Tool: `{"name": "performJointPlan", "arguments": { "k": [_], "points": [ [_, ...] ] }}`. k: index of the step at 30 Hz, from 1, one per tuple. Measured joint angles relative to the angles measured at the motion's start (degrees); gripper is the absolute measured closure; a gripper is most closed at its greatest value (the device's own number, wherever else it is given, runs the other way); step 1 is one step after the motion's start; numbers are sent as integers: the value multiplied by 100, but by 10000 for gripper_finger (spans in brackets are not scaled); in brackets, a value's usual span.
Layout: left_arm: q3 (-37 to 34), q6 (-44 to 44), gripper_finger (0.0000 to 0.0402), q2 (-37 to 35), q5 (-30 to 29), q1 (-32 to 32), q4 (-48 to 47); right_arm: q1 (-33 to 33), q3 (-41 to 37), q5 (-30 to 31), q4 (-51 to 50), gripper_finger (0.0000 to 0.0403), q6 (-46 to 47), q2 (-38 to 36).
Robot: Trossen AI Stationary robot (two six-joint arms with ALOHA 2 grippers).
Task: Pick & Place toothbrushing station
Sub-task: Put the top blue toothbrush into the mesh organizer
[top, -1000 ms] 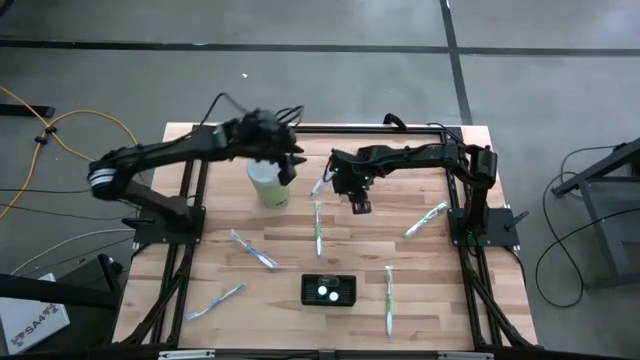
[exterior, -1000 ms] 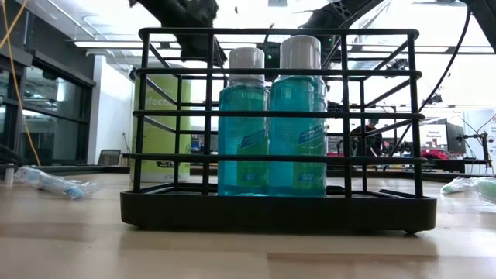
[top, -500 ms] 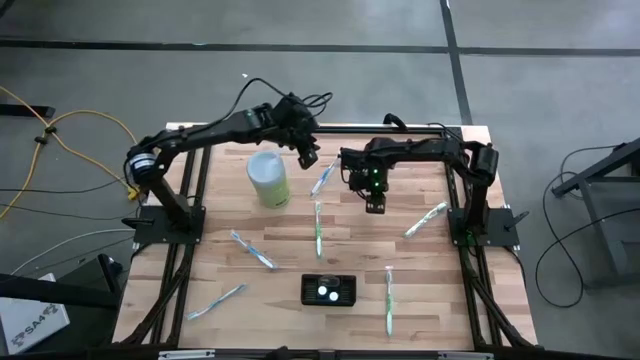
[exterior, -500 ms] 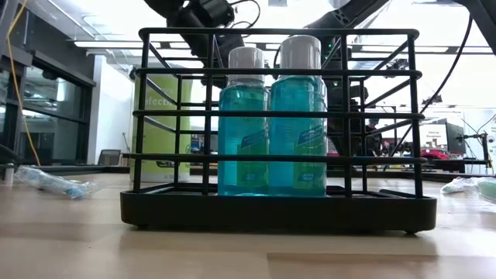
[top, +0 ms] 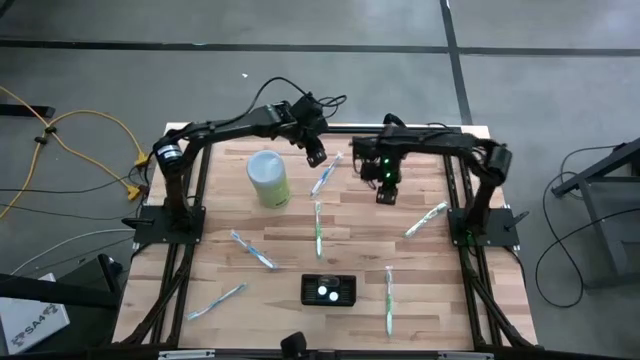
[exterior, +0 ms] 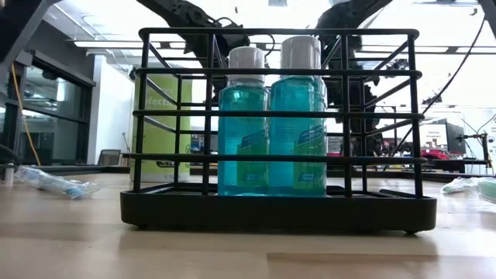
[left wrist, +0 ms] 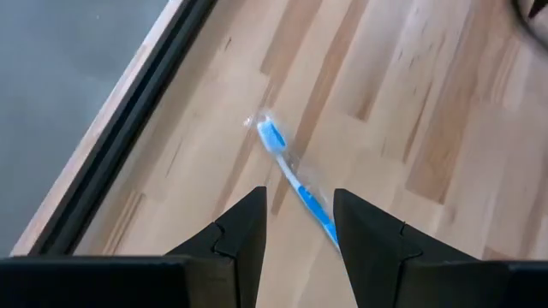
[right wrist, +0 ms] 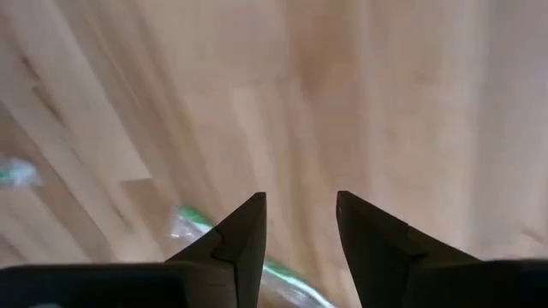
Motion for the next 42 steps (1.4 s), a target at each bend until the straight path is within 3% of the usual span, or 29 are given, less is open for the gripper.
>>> {"name": "performJointPlan", "arguments": {
  "k": [11, 23, 32, 42],
  "points": [
    [0, -212, 269, 99, 96, -185, 220, -591, 2, 330, 228, 268, 177, -1683],
    [299, -611, 269, 1161, -264, -158, 194, -607, 2, 707, 492, 268, 550, -3133],
    [376, -887, 269, 1593, -23, -281, 28, -607, 2, 714, 609, 268, 737, -3645],
    [383, -1082, 269, 1779, -50, -367, -92, -607, 2, 690, 611, 268, 738, -3702]
  ]
}}
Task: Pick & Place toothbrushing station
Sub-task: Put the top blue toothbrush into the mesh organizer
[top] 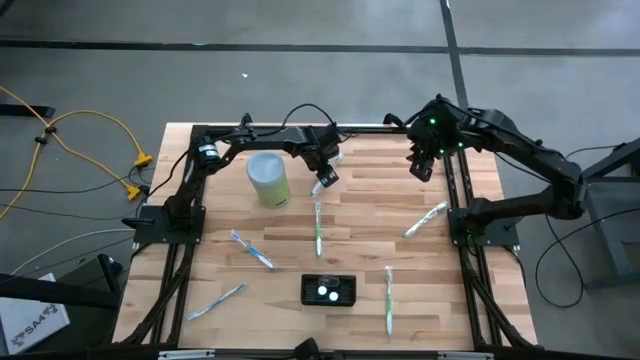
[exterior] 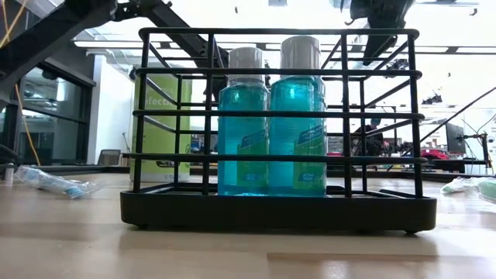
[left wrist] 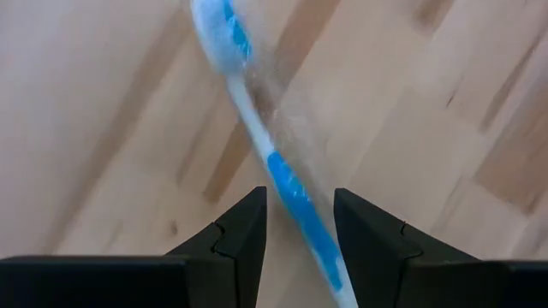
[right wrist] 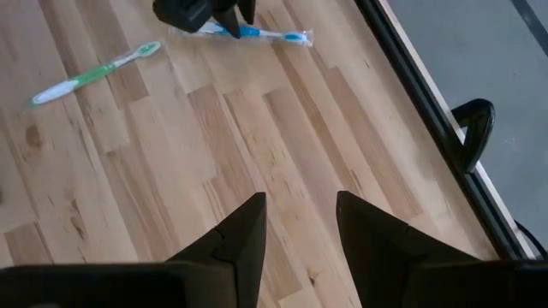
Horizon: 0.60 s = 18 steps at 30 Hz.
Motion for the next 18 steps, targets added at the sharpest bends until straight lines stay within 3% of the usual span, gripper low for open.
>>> {"name": "performJointPlan", "arguments": {
  "k": [10, 18],
  "points": [
    [15, -15, 279, 153, -230, -36, -1, 191, 0, -15, 4, 268, 0, 0],
    [46, -160, 384, 168, -248, -26, -12, 291, 0, -15, 3, 268, 0, 0]
  ]
}}
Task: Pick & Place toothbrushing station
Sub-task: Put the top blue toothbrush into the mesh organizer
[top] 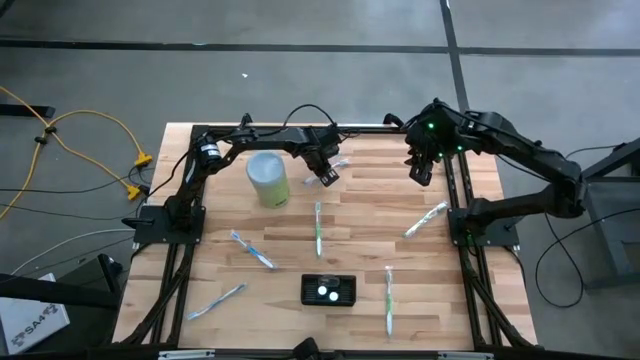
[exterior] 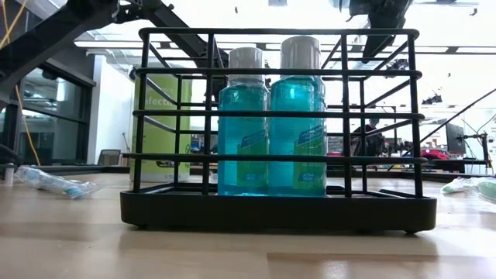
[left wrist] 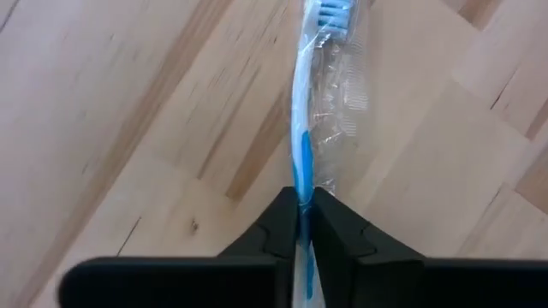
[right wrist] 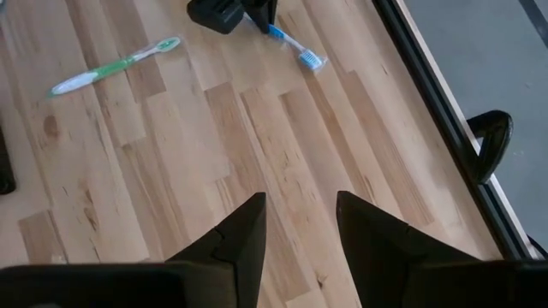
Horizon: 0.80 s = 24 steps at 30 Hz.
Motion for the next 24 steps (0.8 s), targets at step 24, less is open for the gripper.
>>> {"name": "performJointPlan", "arguments": {
  "k": [24],
  "points": [
    [407, 425, 399, -528, -239, -151, 348, 0, 0, 9, -109, 268, 167, 2]
  ]
}}
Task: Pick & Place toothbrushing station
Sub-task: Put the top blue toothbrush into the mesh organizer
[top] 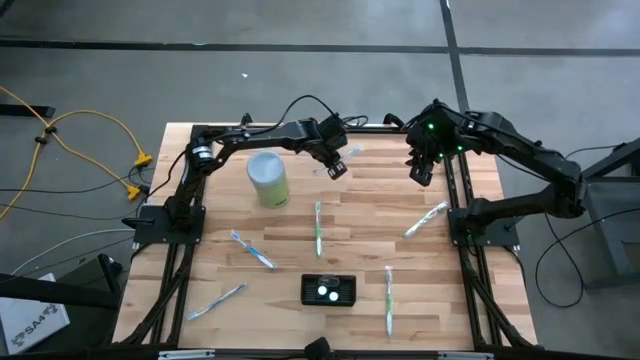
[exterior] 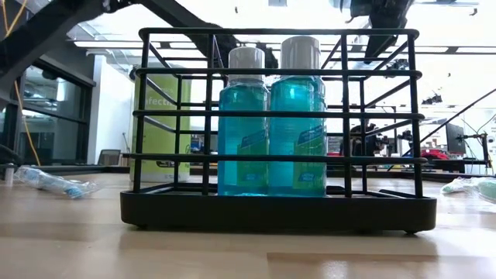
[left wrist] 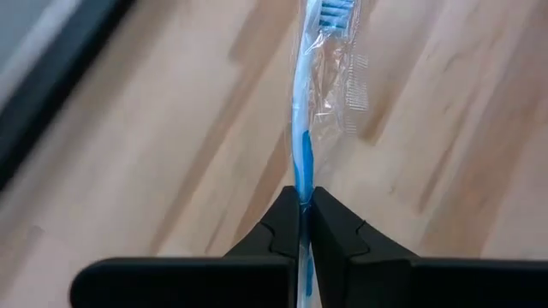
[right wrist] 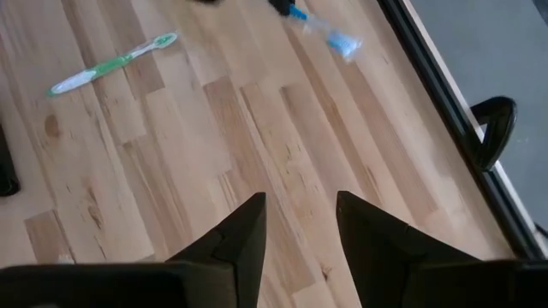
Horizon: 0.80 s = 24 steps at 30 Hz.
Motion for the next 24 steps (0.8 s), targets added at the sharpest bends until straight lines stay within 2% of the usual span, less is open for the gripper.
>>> {"name": "performJointPlan", "arguments": {
  "k": [11, 18, 21, 24],
  "points": [
    [9, 382, 400, -1321, -132, -614, 365, -26, -619, 34, 88, 268, 160, 2],
    [9, 566, 400, -1841, -134, -1498, 812, 83, -1087, -7, 505, 268, 286, 2],
    [9, 607, 400, -1936, -497, -1936, 943, 178, -1212, -9, 615, 268, 290, 4],
    [9, 687, 400, -1970, -1191, -2397, 930, 316, -1280, -14, 735, 268, 359, 2]
  ]
}}
